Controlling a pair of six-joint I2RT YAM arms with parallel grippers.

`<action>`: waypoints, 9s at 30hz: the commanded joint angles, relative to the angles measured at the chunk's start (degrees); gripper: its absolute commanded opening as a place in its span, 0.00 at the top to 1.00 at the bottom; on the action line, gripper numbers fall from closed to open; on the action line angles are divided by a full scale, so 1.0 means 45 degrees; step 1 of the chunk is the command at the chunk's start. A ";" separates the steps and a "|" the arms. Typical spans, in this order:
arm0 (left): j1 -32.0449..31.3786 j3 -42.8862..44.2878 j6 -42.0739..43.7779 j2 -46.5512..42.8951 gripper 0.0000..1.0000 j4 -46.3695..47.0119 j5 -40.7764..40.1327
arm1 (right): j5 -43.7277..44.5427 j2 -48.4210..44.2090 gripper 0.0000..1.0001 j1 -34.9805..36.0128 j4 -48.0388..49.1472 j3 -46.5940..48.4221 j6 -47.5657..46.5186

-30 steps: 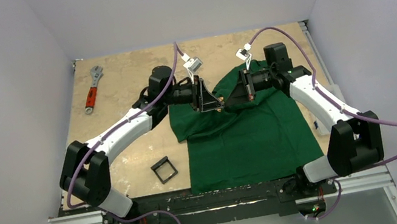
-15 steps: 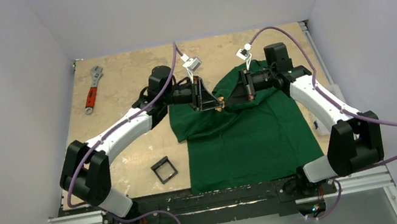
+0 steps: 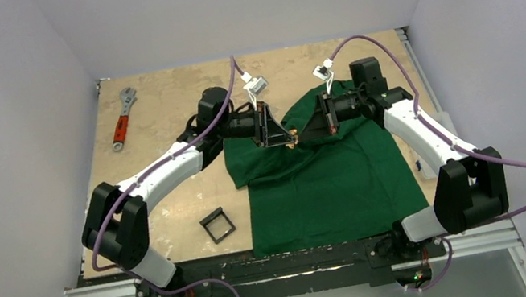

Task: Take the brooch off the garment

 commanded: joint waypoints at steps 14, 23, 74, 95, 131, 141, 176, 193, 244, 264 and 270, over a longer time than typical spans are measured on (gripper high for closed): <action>0.0006 0.0728 -0.0043 0.0545 0.83 0.0251 0.0410 | -0.0398 0.0121 1.00 0.0316 -0.0633 0.1076 -0.1253; 0.0006 0.0805 -0.0273 0.0736 0.86 0.0395 0.0473 | -0.0439 0.0027 1.00 0.0330 -0.0903 0.1081 -0.1566; 0.2916 0.5681 1.0802 -0.2492 0.00 -1.3051 0.1922 | 0.3966 -0.3904 1.00 0.3378 -0.0394 0.1279 -1.2109; 0.2115 0.3436 0.4032 -0.2648 0.02 -0.8692 0.3873 | 0.5571 -0.6949 1.00 0.5727 0.4190 -0.2919 -2.0010; 0.2057 0.2623 -0.5248 -0.0456 1.00 -0.0666 0.6368 | 0.8821 -0.8003 0.14 0.5830 0.7630 -0.5542 -1.9739; 0.3365 0.1342 -0.9961 -0.0387 1.00 0.7667 0.3422 | 1.2509 -0.7530 0.07 0.5811 0.3085 -0.2826 -1.0164; 0.2274 -0.1189 -0.5136 -0.5657 1.00 0.3751 -0.0292 | 0.4438 -0.3353 0.34 0.3759 0.2365 0.2180 0.1109; 0.2194 -0.1189 -0.5848 -0.5191 1.00 0.5272 0.0220 | 0.3003 -0.2520 0.52 0.3712 0.5374 0.2484 0.2411; 0.0614 0.4031 0.6345 -0.3666 0.60 -0.9691 0.2147 | 0.0622 0.0295 1.00 0.4447 -0.7336 0.6069 -0.7588; 0.0065 0.4216 0.6256 -0.3090 1.00 -0.9529 0.2633 | 0.0876 0.0649 1.00 0.4580 -0.7172 0.6492 -0.7223; 0.0712 0.2967 0.3349 -0.3569 1.00 -0.7056 0.2291 | 0.2062 0.0244 0.26 0.3751 -0.5290 0.6162 -0.5215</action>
